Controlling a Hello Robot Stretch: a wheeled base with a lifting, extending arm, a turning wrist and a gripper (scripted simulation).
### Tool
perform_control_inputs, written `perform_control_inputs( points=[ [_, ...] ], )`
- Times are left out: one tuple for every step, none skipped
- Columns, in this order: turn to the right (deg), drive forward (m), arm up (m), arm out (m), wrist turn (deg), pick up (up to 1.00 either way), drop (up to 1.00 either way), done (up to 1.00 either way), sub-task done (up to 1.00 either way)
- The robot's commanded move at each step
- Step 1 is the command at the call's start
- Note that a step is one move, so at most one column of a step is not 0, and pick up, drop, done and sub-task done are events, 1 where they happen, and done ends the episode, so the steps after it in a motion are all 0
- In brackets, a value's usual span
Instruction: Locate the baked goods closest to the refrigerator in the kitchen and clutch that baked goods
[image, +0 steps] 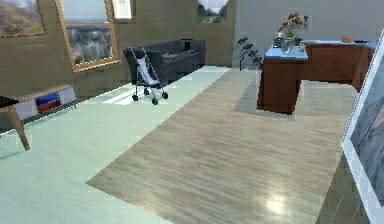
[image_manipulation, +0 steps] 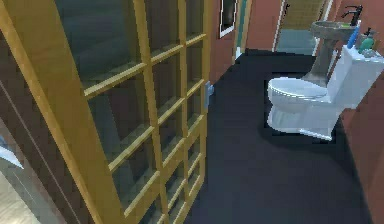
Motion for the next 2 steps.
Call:
perform_control_inputs(
  points=[
    [9.0,0.00,0.00,0.00,0.0,0.00,0.00,0.00,0.00],
    [0.0,0.55,0.00,0.00,0.0,0.00,0.00,0.00,0.00]
  ],
)
